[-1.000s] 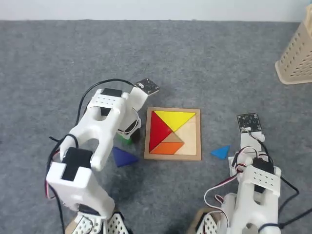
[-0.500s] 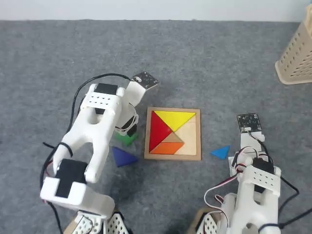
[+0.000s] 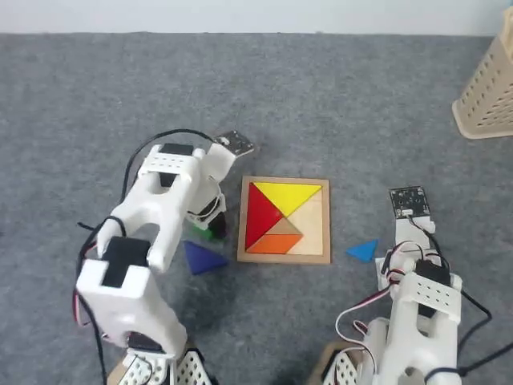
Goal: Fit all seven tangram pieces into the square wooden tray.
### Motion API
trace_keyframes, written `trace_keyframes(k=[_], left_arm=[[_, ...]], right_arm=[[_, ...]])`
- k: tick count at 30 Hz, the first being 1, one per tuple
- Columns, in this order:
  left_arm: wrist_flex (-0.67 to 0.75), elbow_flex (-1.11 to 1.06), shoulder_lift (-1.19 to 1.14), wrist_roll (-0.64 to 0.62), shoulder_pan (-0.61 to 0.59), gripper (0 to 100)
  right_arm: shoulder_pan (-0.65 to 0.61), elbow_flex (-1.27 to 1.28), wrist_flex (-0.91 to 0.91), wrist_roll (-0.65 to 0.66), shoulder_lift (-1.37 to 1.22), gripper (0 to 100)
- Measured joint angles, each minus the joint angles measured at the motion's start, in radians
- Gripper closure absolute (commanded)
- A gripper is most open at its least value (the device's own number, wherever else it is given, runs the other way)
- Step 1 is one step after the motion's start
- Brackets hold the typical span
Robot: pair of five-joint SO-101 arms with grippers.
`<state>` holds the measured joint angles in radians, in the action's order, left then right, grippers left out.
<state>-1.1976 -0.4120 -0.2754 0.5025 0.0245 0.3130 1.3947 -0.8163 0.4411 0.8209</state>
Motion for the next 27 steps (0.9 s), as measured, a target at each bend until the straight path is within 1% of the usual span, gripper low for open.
trace_keyframes(k=[2, 5, 10, 13, 17, 20, 23, 25, 27], left_arm=[[0.005, 0.009, -0.015, 0.0, 0.0, 79], [-0.009, 0.032, -0.031, 0.002, 0.011, 84], [-0.017, 0.023, -0.025, 0.003, 0.06, 89], [-0.017, 0.014, -0.023, -0.012, 0.086, 91], [-0.017, 0.005, -0.006, -0.038, 0.107, 91], [-0.018, -0.012, 0.049, -0.058, 0.133, 91], [-0.057, -0.014, 0.135, -0.071, 0.169, 91], [-0.091, -0.014, 0.206, -0.083, 0.206, 91], [-0.095, -0.014, 0.267, -0.117, 0.261, 91]], right_arm=[[0.0, 0.0, 0.0, 0.0, 0.0, 98.8], [0.0, 0.0, 0.0, 0.0, 0.0, 98.8], [0.0, 0.0, 0.0, 0.0, 0.0, 98.8], [0.0, 0.0, 0.0, 0.0, 0.0, 98.8], [0.0, 0.0, 0.0, 0.0, 0.0, 98.8], [0.0, 0.0, 0.0, 0.0, 0.0, 98.8], [0.0, 0.0, 0.0, 0.0, 0.0, 98.8], [0.0, 0.0, 0.0, 0.0, 0.0, 98.8], [0.0, 0.0, 0.0, 0.0, 0.0, 98.8]])
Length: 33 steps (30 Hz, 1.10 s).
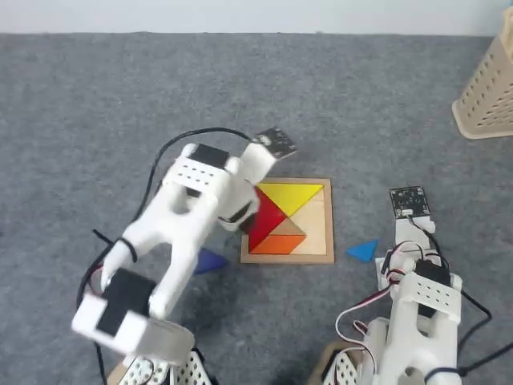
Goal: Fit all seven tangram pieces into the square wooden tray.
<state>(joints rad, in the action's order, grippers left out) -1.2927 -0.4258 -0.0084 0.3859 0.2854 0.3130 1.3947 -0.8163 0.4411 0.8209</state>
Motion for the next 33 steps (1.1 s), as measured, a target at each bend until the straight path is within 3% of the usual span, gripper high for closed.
trace_keyframes(k=[6, 10, 22, 29, 33], left_arm=[[-0.002, 0.046, 0.051, -0.137, 0.187, 91], [0.04, 0.126, -0.028, -0.267, 0.239, 91], [0.107, 0.321, -0.333, -0.493, 0.265, 91], [0.114, 0.338, -0.379, -0.514, 0.275, 91], [0.114, 0.339, -0.379, -0.517, 0.275, 86]], right_arm=[[0.0, 0.0, 0.0, 0.0, 0.0, 98.8], [0.0, 0.0, 0.0, 0.0, 0.0, 98.8], [0.0, 0.0, 0.0, 0.0, 0.0, 98.8], [0.0, 0.0, 0.0, 0.0, 0.0, 98.8], [0.0, 0.0, 0.0, 0.0, 0.0, 98.8]])
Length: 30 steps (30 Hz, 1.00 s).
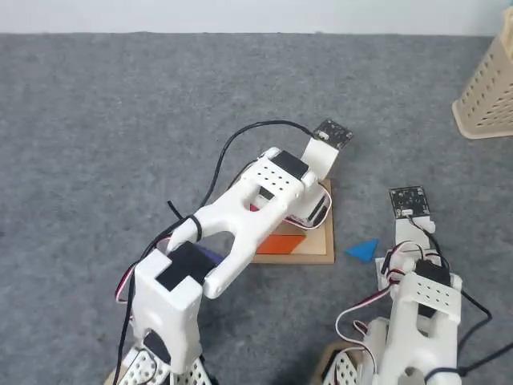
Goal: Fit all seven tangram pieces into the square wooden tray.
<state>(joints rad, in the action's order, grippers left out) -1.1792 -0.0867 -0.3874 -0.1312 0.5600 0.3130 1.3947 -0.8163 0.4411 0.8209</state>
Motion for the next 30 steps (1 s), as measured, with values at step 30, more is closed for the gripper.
trace_keyframes(k=[30], left_arm=[[0.0, 0.0, 0.0, 0.112, 0.0, 81]], right_arm=[[0.0, 0.0, 0.0, 0.0, 0.0, 98.8]])
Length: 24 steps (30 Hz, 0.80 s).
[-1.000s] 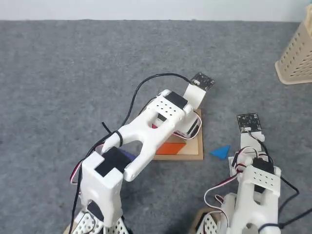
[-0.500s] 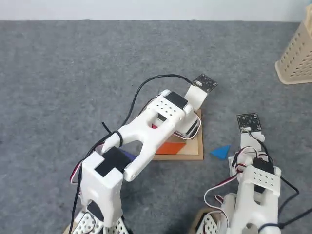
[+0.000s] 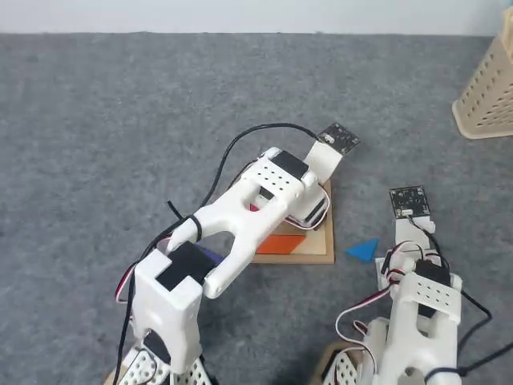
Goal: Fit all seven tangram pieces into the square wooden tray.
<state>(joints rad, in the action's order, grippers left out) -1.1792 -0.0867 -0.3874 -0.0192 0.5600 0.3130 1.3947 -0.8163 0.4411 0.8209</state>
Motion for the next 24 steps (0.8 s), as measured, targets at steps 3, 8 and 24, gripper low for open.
trace_keyframes(k=[3, 8, 24], left_arm=[[0.0, 0.0, 0.0, 0.002, 0.0, 80], [0.0, 0.0, 0.0, 0.005, 0.0, 75], [0.0, 0.0, 0.0, 0.006, 0.0, 94]], right_arm=[[0.0, 0.0, 0.0, 0.0, 0.0, 98.8], [0.0, 0.0, 0.0, 0.0, 0.0, 98.8], [0.0, 0.0, 0.0, 0.0, 0.0, 98.8]])
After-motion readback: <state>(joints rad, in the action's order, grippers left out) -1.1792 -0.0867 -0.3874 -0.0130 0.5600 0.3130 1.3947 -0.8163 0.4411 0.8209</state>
